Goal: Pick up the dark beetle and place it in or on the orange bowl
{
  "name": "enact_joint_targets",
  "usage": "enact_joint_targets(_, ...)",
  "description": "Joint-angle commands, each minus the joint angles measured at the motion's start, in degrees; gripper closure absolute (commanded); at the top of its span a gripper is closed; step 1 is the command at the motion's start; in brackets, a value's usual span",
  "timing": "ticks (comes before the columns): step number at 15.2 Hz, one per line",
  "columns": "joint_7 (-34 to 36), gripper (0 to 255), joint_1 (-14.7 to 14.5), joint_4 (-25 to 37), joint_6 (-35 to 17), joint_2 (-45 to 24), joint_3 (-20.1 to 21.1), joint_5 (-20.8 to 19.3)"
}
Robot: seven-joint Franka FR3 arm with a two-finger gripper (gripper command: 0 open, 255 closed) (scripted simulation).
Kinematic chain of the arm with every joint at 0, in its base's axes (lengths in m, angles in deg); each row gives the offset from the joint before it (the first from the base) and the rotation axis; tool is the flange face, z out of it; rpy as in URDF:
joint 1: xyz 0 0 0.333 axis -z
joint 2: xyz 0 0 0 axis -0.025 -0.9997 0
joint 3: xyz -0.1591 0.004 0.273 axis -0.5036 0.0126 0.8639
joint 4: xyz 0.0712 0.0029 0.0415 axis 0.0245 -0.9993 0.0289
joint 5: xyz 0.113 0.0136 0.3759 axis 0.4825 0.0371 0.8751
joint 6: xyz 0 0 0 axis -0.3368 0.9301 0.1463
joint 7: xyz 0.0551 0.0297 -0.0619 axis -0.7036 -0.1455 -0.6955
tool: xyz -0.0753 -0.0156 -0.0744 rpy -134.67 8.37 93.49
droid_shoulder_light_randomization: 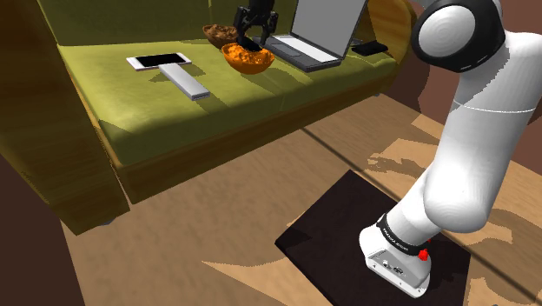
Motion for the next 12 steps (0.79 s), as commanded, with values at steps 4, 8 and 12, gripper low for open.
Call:
enact_joint_targets(4,0.1,0,0.4,8.5,7.7,-0.7,-0.1,0.1)
enact_joint_targets(8,0.1,0,0.4,8.5,7.7,-0.7,-0.1,0.1)
enact_joint_targets(12,0.1,0,0.4,8.5,7.7,-0.7,-0.1,0.1)
